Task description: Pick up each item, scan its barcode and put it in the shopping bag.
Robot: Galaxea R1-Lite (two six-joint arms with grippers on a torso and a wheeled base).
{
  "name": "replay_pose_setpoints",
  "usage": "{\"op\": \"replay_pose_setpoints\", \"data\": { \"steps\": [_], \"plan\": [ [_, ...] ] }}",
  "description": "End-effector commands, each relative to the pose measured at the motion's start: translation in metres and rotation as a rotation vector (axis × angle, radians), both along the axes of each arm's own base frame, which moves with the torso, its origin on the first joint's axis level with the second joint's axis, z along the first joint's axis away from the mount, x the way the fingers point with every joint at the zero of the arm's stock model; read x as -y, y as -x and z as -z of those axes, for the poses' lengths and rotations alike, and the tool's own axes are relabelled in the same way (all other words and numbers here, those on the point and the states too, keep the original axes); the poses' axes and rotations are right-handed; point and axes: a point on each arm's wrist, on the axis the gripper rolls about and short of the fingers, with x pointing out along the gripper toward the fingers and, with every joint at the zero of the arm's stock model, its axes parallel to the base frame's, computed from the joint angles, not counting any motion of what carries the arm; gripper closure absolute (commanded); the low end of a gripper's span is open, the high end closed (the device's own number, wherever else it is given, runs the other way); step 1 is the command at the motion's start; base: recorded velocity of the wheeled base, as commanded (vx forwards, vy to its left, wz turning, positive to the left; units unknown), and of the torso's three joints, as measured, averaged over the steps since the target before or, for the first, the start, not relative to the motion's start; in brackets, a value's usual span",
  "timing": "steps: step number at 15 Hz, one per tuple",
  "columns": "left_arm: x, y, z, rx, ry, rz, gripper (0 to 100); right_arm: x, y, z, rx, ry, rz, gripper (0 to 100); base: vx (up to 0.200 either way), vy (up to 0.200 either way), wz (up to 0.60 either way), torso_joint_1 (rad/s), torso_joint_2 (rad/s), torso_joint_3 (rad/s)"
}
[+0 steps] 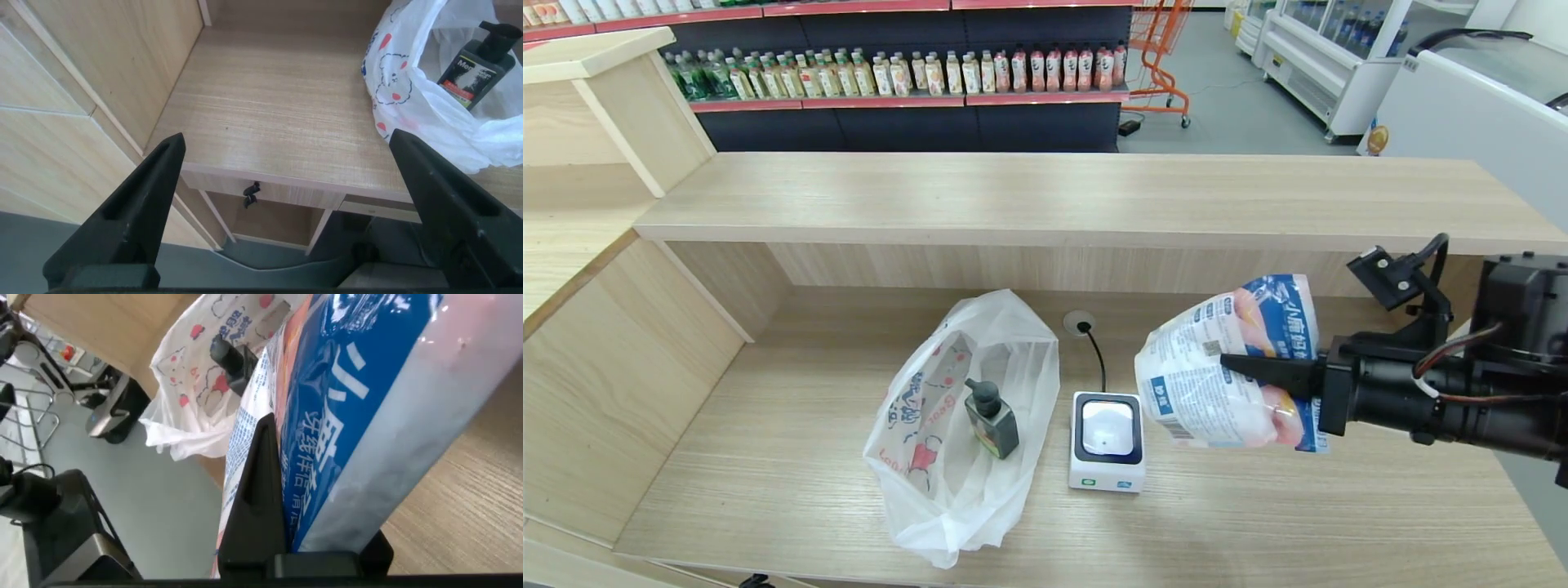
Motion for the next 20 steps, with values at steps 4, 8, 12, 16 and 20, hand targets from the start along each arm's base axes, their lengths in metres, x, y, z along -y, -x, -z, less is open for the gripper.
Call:
{"op": "replay_pose_setpoints", "data": {
  "steps": [4, 8, 12, 16, 20],
  "plan": [
    [0.000, 0.000, 0.000, 0.000, 0.000, -0.001, 0, 0.005, 0.013, -0.013, 0.036, -0.026, 0.017, 100, 0.000, 0.000, 0.00, 0.000, 0.00, 0.000],
    [0.000, 0.000, 0.000, 0.000, 0.000, -0.001, 0, 0.000, 0.012, -0.014, 0.001, -0.054, 0.007, 100, 0.000, 0.050, 0.00, 0.001, 0.00, 0.001],
    [0.000, 0.000, 0.000, 0.000, 0.002, 0.000, 0, -0.014, 0.007, -0.008, -0.069, -0.071, -0.030, 100, 0.000, 0.100, 0.00, -0.002, 0.00, 0.001],
    [0.000, 0.000, 0.000, 0.000, 0.002, 0.000, 0, -0.033, -0.025, 0.009, -0.114, -0.031, 0.032, 100, 0.000, 0.000, 0.00, 0.000, 0.00, 0.000],
    [0.000, 0.000, 0.000, 0.000, 0.002, 0.000, 0, -0.053, -0.040, 0.020, -0.126, -0.001, 0.021, 100, 0.000, 0.000, 0.00, 0.000, 0.00, 0.000]
  ]
}}
